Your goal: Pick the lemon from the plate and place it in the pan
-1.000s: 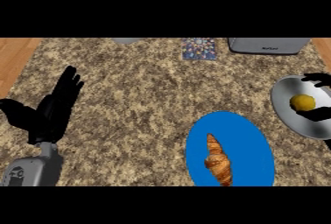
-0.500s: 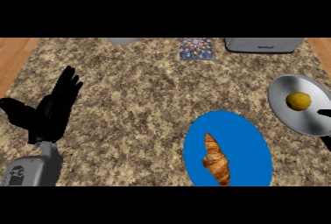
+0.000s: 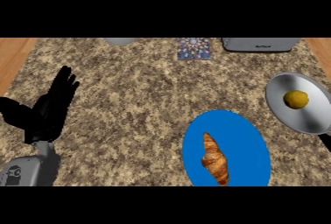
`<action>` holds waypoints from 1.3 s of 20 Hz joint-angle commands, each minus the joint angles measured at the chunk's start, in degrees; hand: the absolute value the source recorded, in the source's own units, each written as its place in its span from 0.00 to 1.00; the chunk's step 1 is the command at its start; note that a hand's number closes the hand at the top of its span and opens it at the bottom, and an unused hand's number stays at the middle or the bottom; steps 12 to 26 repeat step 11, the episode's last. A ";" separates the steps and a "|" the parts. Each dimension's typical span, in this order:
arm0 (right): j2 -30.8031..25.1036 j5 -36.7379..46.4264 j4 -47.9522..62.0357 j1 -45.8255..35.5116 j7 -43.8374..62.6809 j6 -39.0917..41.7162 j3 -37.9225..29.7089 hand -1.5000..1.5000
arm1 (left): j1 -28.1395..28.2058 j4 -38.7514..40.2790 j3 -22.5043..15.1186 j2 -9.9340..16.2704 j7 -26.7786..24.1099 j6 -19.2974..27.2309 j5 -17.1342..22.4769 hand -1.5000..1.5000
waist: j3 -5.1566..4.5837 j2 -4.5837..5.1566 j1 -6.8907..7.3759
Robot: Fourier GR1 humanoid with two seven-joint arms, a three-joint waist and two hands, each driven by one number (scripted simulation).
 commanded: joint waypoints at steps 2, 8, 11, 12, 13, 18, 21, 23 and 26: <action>-4.50 -1.68 0.14 5.24 -8.56 15.64 -0.51 0.00 | 1.45 -0.02 0.68 0.50 -0.20 -1.18 1.10 0.50 | 0.08 -0.27 -0.53; -2.26 -3.14 -2.05 8.90 -11.38 12.54 -0.37 0.00 | 0.55 -0.26 0.58 0.31 -0.13 -0.34 0.44 0.50 | 0.22 -0.13 -0.40; -3.52 -3.08 -2.85 9.65 -10.59 13.67 0.72 0.00 | 0.80 -0.07 1.36 0.91 0.32 -0.89 1.22 0.50 | 0.11 -0.24 -0.11; -3.52 -3.08 -2.85 9.65 -10.59 13.67 0.72 0.00 | 0.80 -0.07 1.36 0.91 0.32 -0.89 1.22 0.50 | 0.11 -0.24 -0.11; -3.52 -3.08 -2.85 9.65 -10.59 13.67 0.72 0.00 | 0.80 -0.07 1.36 0.91 0.32 -0.89 1.22 0.50 | 0.11 -0.24 -0.11; -3.52 -3.08 -2.85 9.65 -10.59 13.67 0.72 0.00 | 0.80 -0.07 1.36 0.91 0.32 -0.89 1.22 0.50 | 0.11 -0.24 -0.11; -3.52 -3.08 -2.85 9.65 -10.59 13.67 0.72 0.00 | 0.80 -0.07 1.36 0.91 0.32 -0.89 1.22 0.50 | 0.11 -0.24 -0.11; -3.52 -3.08 -2.85 9.65 -10.59 13.67 0.72 0.00 | 0.80 -0.07 1.36 0.91 0.32 -0.89 1.22 0.50 | 0.11 -0.24 -0.11; -3.52 -3.08 -2.85 9.65 -10.59 13.67 0.72 0.00 | 0.80 -0.07 1.36 0.91 0.32 -0.89 1.22 0.50 | 0.11 -0.24 -0.11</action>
